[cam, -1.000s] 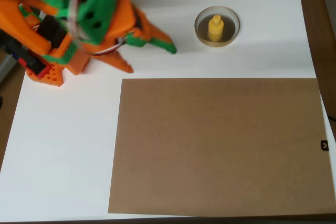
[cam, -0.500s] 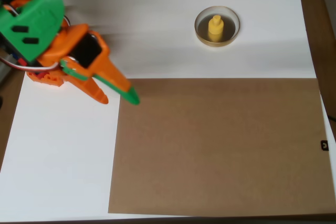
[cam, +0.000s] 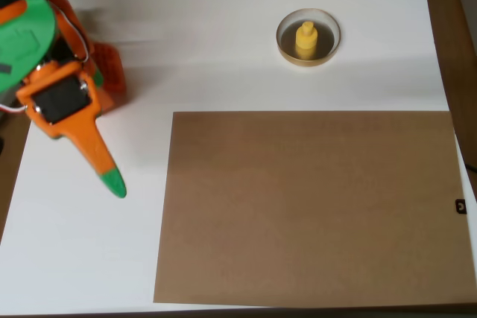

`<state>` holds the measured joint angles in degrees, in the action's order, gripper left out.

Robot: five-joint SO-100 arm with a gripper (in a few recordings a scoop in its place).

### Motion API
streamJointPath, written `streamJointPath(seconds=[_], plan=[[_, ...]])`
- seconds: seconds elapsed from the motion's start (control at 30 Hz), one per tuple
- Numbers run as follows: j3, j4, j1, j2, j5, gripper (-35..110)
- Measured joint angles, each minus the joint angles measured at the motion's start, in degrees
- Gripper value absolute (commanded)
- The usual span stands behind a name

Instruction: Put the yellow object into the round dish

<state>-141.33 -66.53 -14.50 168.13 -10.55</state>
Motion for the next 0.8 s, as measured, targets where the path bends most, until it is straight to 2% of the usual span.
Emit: streamJointPath(seconds=[0.3,0.53,0.8], plan=[[-11.7,7.7,-5.8,4.8,6.8,25],[-20.7,7.6,-6.2,15.8,7.3,25],[-25.0,8.3,-7.6,17.8,6.9,25]])
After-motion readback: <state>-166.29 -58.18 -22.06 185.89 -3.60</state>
